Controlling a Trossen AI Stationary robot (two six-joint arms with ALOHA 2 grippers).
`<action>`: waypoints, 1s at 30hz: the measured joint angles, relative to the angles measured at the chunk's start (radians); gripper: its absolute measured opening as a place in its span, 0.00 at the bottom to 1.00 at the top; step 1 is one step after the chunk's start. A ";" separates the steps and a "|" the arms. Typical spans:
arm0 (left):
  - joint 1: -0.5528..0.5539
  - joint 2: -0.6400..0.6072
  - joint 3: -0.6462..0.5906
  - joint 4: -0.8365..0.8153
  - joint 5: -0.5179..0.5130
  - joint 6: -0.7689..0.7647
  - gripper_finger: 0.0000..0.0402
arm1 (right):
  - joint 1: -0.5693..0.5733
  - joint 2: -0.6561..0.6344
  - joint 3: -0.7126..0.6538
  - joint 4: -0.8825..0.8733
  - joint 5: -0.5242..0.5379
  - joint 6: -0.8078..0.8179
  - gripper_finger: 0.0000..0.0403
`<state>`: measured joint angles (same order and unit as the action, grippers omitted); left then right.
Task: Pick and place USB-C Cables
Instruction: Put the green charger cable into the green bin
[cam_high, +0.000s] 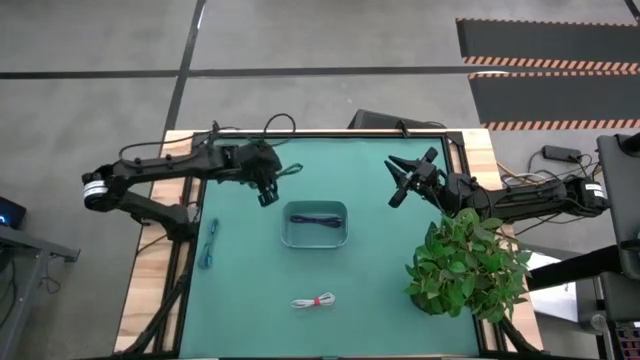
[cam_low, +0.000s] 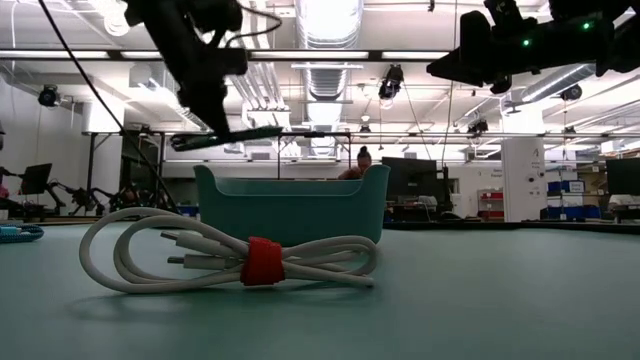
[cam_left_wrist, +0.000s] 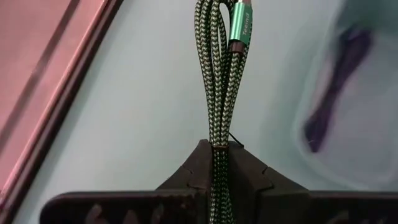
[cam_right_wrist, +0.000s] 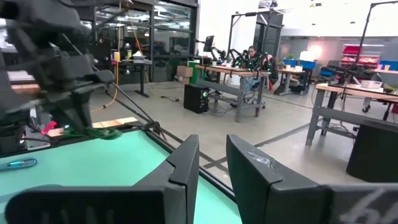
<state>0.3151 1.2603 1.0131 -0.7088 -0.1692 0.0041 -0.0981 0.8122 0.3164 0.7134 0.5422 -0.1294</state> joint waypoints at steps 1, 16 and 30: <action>-0.021 0.001 0.010 0.001 0.002 -0.013 0.03 | 0.000 0.000 0.000 0.000 0.000 0.000 0.18; -0.247 0.123 0.191 -0.001 0.023 -0.153 0.03 | 0.001 -0.002 0.000 -0.001 -0.001 0.006 0.18; -0.350 0.321 0.368 -0.008 0.038 -0.208 0.03 | 0.007 -0.033 0.006 -0.030 -0.029 0.028 0.18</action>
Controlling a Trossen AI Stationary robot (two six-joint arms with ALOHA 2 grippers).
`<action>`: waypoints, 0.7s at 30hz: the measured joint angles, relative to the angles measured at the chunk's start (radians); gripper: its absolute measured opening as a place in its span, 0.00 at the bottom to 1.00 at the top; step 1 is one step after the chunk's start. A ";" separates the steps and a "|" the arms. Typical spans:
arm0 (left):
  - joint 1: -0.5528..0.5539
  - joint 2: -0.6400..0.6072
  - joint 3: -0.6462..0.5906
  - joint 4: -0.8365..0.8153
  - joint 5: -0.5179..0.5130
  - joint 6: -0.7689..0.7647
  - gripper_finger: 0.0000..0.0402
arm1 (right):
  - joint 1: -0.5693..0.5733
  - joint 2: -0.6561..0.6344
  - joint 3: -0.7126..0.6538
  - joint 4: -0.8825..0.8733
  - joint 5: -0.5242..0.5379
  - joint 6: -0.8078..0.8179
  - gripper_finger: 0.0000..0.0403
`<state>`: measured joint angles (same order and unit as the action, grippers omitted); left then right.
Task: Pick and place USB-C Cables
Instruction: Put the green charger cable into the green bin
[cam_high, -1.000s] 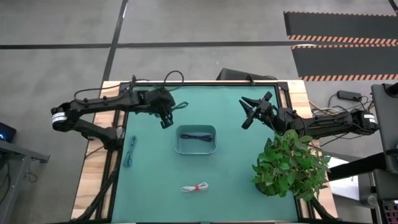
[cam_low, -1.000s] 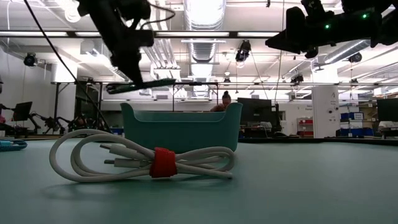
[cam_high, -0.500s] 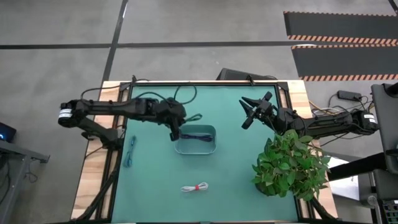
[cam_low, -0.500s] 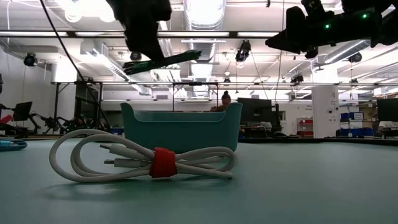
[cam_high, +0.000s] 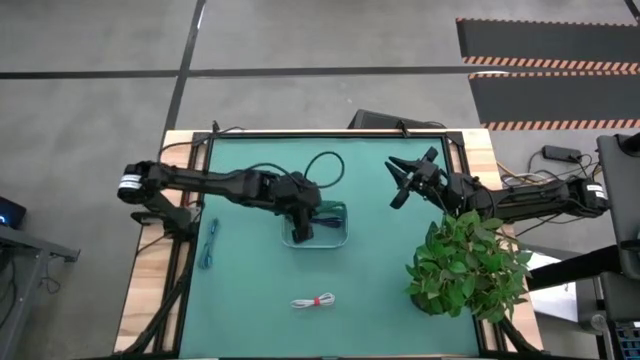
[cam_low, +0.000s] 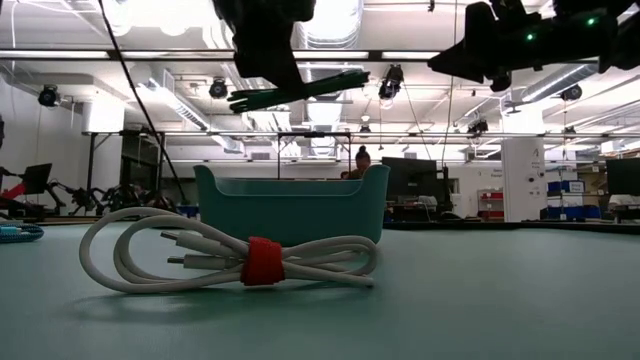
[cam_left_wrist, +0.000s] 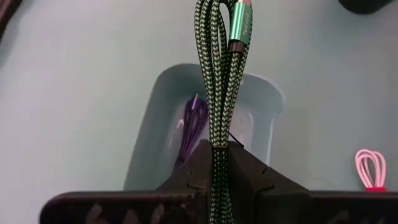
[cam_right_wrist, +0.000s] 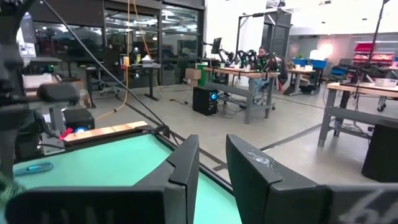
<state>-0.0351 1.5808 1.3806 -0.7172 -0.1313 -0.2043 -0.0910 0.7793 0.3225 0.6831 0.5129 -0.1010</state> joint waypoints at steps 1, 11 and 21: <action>-0.004 0.009 0.005 0.000 0.001 0.000 0.03 | 0.000 -0.005 0.000 -0.005 0.000 0.004 0.18; -0.019 0.075 0.018 0.000 0.026 -0.006 0.03 | 0.000 -0.051 0.000 -0.043 -0.018 0.021 0.18; -0.019 0.125 0.015 -0.033 0.027 0.008 0.03 | 0.000 -0.058 0.000 -0.060 -0.019 0.024 0.18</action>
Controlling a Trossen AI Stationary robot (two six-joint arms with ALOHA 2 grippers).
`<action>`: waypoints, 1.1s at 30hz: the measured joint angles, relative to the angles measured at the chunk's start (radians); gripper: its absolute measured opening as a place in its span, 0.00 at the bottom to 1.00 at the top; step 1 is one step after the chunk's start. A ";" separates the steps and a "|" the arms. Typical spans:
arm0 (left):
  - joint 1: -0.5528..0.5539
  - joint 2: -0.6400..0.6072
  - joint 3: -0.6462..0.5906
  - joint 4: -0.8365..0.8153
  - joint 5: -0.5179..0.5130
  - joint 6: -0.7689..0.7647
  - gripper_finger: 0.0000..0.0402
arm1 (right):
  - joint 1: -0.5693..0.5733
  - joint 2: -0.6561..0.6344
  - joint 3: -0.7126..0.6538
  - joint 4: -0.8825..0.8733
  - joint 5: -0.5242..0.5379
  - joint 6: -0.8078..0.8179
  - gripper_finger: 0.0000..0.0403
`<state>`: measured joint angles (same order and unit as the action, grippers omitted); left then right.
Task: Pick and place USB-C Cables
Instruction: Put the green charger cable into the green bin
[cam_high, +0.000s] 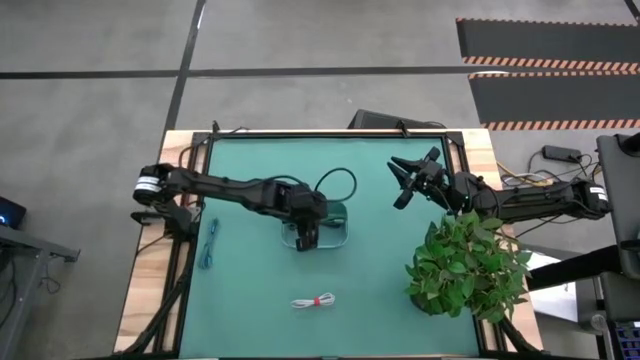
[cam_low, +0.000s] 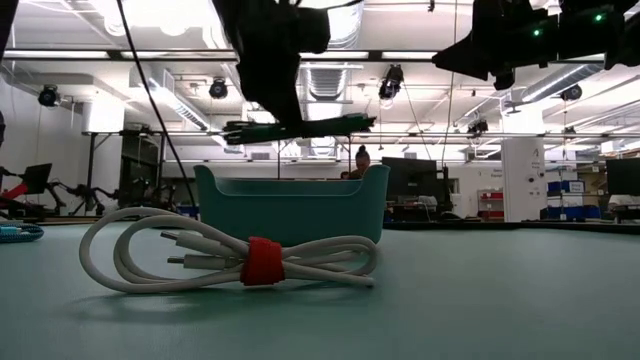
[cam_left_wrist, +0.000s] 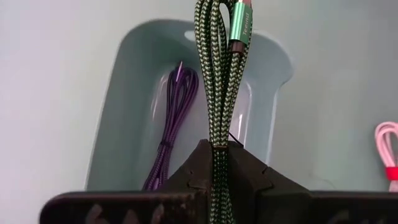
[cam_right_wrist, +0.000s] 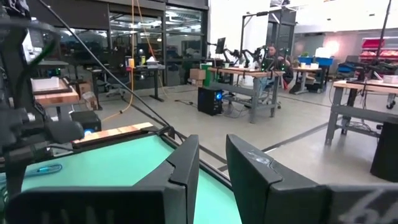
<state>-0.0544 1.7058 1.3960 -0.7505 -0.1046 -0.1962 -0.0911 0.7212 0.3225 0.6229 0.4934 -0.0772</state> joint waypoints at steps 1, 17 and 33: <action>0.000 0.005 0.000 -0.001 0.000 0.003 0.03 | 0.000 0.000 0.000 0.001 0.000 0.000 0.18; 0.002 0.073 -0.014 0.000 -0.002 0.056 0.03 | -0.001 0.000 0.000 -0.008 0.000 -0.001 0.18; 0.002 0.098 -0.016 0.005 -0.005 0.053 0.03 | -0.001 0.000 0.000 -0.012 0.003 -0.001 0.18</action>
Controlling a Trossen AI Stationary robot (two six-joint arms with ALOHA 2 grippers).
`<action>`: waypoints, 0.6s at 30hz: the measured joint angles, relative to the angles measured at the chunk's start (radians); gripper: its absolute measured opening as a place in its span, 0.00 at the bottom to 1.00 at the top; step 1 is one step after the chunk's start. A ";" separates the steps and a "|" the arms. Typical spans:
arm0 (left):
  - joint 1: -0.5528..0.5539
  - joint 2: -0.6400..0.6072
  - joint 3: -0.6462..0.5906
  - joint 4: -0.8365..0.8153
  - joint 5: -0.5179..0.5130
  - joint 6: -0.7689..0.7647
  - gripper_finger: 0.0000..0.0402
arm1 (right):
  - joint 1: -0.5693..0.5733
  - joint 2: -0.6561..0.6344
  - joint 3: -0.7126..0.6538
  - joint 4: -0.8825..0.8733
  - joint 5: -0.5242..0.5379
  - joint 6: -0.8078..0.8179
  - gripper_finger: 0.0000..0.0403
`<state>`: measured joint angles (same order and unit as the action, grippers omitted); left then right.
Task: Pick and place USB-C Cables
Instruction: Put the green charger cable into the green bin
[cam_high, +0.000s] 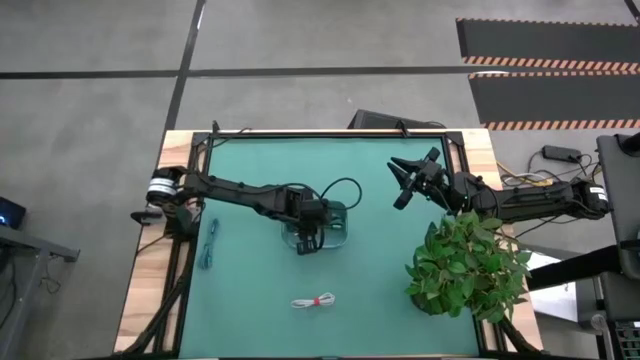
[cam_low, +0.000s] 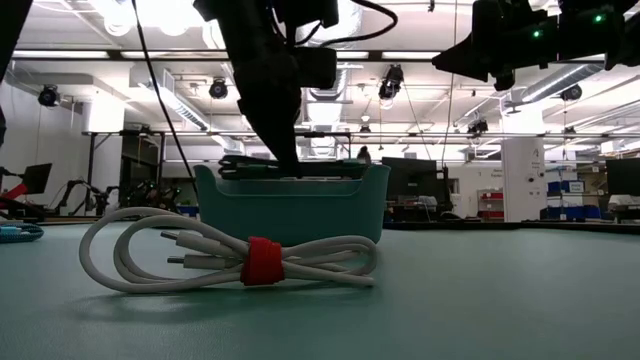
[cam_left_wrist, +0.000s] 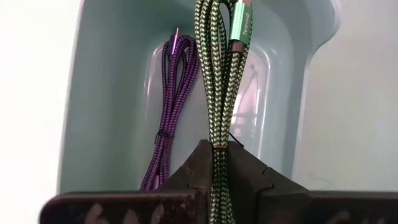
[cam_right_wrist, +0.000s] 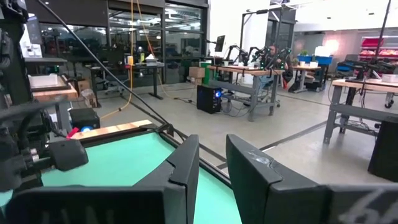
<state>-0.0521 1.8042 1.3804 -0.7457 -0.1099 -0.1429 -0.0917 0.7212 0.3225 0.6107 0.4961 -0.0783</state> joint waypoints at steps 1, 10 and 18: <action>0.000 0.004 0.000 0.001 0.000 0.000 0.03 | 0.000 0.000 0.000 0.000 0.000 0.000 0.18; 0.000 0.043 -0.001 0.004 0.000 0.001 0.03 | 0.000 0.000 0.000 -0.004 0.000 0.000 0.18; 0.000 0.065 -0.001 0.005 -0.003 0.019 0.03 | 0.000 0.000 0.000 -0.004 0.000 0.000 0.18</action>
<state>-0.0517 1.8691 1.3796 -0.7408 -0.1131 -0.1238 -0.0917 0.7212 0.3225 0.6063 0.4961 -0.0784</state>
